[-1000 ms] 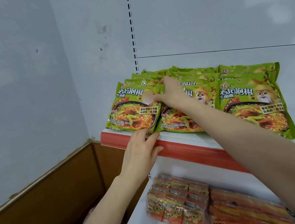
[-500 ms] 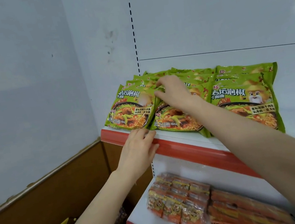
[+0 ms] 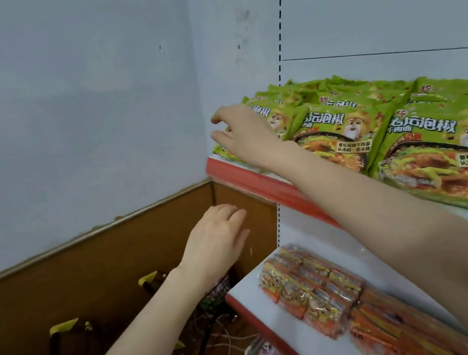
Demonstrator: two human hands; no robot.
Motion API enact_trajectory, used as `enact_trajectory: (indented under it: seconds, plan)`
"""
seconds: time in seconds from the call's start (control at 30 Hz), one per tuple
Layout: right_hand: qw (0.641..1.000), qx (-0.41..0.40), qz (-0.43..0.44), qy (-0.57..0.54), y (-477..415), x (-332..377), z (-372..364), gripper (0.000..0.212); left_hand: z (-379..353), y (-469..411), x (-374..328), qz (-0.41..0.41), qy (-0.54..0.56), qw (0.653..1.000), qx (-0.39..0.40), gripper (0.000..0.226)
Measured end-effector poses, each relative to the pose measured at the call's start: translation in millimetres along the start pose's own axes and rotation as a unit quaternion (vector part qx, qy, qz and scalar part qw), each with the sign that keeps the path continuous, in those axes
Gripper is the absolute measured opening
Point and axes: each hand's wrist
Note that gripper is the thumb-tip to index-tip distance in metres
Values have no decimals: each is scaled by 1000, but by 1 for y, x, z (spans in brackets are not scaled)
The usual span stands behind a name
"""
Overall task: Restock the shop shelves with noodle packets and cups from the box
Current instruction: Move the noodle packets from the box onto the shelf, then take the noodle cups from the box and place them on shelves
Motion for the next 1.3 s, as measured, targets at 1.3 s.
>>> enact_trajectory:
  seconds: [1.3]
  plan:
    - [872,465,-106,-108,373,89,-329,42,-94,438,-18,527,104,778,325,34]
Point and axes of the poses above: each hand's wrist, its own y-axis away from the middle knuckle, its own z-axis out of the back of the hand, x = y × z, and after that the axes turned 1 degree about z, right-handed
